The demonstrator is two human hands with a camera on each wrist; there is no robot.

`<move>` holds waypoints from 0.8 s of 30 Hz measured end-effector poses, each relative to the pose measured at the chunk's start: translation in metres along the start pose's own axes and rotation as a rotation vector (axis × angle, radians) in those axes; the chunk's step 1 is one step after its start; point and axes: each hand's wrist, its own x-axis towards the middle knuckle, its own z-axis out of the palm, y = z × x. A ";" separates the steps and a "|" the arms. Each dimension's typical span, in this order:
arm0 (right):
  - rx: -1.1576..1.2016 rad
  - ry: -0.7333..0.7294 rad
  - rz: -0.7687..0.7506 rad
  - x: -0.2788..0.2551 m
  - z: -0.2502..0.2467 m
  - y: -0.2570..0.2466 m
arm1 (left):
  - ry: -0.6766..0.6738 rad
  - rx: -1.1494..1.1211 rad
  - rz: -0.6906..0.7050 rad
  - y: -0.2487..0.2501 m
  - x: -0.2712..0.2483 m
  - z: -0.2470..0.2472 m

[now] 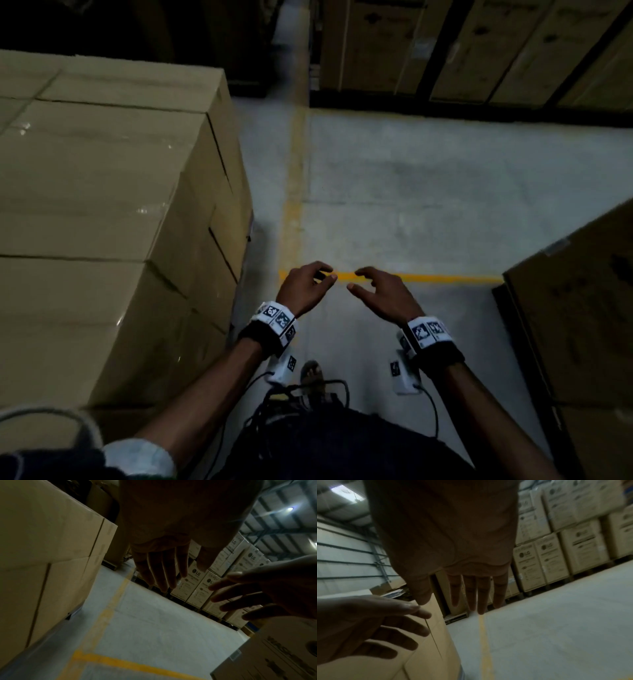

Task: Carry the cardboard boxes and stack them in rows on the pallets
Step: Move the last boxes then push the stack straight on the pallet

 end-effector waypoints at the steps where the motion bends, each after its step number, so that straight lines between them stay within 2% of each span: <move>1: 0.016 -0.006 -0.017 0.029 -0.012 0.000 | 0.001 0.006 -0.008 0.006 0.028 -0.007; 4: 0.028 0.000 -0.034 0.106 -0.041 -0.003 | 0.022 0.012 -0.005 0.021 0.101 -0.025; 8: 0.061 -0.072 -0.065 0.212 -0.069 -0.006 | 0.061 -0.004 -0.016 0.033 0.195 -0.044; 15: -0.012 -0.151 -0.172 0.444 -0.142 0.004 | 0.127 0.002 -0.133 0.030 0.398 -0.067; 20: -0.084 -0.240 -0.277 0.604 -0.213 -0.014 | 0.226 -0.052 -0.202 0.053 0.546 -0.107; 24: -0.146 -0.315 -0.368 0.723 -0.252 -0.046 | 0.391 -0.175 -0.254 0.060 0.649 -0.149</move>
